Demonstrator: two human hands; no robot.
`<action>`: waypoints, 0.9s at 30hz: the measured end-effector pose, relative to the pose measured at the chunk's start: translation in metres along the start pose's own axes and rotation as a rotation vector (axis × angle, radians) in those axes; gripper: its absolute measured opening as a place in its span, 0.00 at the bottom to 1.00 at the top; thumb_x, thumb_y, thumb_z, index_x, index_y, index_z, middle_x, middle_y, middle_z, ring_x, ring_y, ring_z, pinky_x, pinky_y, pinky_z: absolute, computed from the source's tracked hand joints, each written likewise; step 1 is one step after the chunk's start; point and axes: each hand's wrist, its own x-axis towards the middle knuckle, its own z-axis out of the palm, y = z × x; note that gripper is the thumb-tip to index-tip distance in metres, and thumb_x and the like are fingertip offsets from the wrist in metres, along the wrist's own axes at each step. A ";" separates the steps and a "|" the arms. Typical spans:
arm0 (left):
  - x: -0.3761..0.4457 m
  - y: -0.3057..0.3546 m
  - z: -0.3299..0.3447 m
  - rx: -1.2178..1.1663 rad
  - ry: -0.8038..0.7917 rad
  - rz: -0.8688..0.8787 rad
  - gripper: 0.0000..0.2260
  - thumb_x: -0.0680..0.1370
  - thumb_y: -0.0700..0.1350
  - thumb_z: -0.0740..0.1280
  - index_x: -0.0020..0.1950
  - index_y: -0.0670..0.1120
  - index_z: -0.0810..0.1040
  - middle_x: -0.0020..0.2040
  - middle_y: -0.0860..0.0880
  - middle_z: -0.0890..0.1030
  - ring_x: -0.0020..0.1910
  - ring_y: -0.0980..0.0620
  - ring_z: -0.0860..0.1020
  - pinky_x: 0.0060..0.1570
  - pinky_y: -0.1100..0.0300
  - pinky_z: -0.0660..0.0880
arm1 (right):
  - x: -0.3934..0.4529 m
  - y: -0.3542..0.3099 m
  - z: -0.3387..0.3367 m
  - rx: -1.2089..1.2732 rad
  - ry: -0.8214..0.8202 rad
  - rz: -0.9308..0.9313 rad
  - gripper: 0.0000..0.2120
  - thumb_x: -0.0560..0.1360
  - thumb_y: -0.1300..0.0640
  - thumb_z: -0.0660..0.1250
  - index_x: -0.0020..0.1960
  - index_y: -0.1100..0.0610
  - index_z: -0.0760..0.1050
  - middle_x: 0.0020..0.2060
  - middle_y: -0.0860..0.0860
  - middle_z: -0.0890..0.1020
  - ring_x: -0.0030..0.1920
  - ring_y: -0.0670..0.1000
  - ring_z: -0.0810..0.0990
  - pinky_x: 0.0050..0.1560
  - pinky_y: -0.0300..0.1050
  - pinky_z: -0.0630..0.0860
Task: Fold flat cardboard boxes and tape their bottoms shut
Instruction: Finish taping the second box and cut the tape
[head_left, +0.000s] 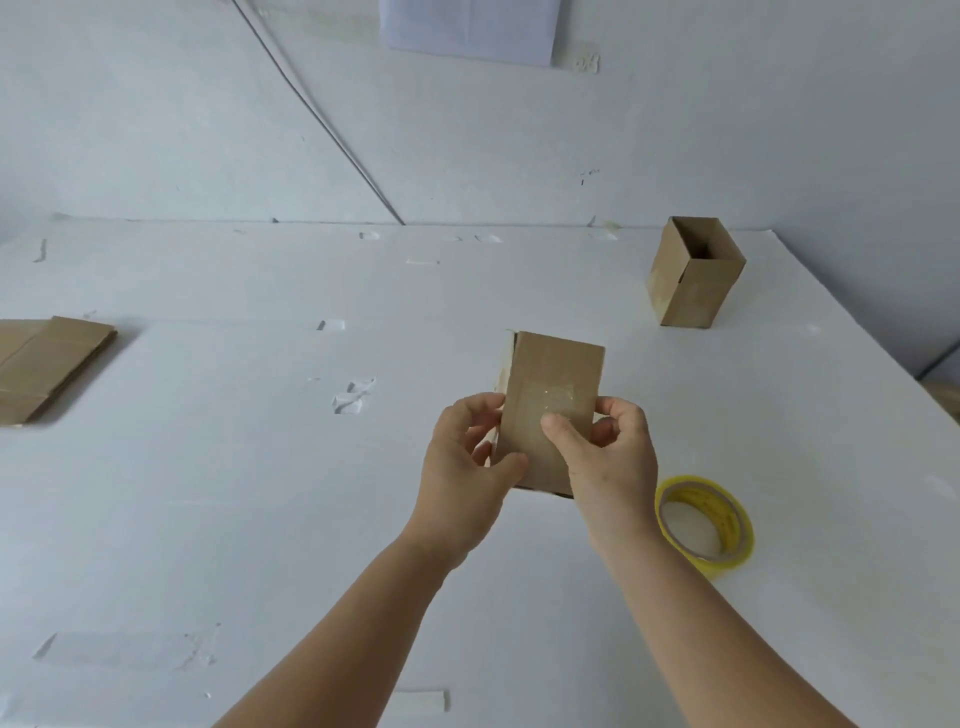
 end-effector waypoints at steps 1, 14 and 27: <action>0.003 0.001 0.000 0.039 -0.022 0.019 0.25 0.70 0.29 0.67 0.59 0.55 0.75 0.56 0.49 0.77 0.58 0.57 0.77 0.60 0.54 0.75 | 0.003 -0.003 0.001 -0.031 0.024 0.021 0.19 0.65 0.44 0.75 0.49 0.47 0.70 0.39 0.47 0.76 0.38 0.46 0.77 0.35 0.41 0.72; 0.050 0.000 -0.004 -0.037 -0.155 0.059 0.16 0.73 0.32 0.68 0.54 0.50 0.74 0.52 0.56 0.82 0.54 0.54 0.81 0.51 0.54 0.78 | 0.021 -0.011 -0.002 -0.015 0.039 -0.039 0.09 0.68 0.51 0.72 0.44 0.45 0.73 0.40 0.35 0.80 0.41 0.34 0.79 0.34 0.29 0.73; 0.122 -0.014 0.054 0.388 -0.017 0.138 0.10 0.75 0.38 0.68 0.45 0.54 0.75 0.43 0.65 0.81 0.46 0.67 0.80 0.40 0.76 0.72 | 0.091 0.012 -0.018 -0.239 0.055 -0.169 0.23 0.74 0.64 0.65 0.66 0.48 0.75 0.50 0.44 0.80 0.48 0.40 0.79 0.43 0.22 0.69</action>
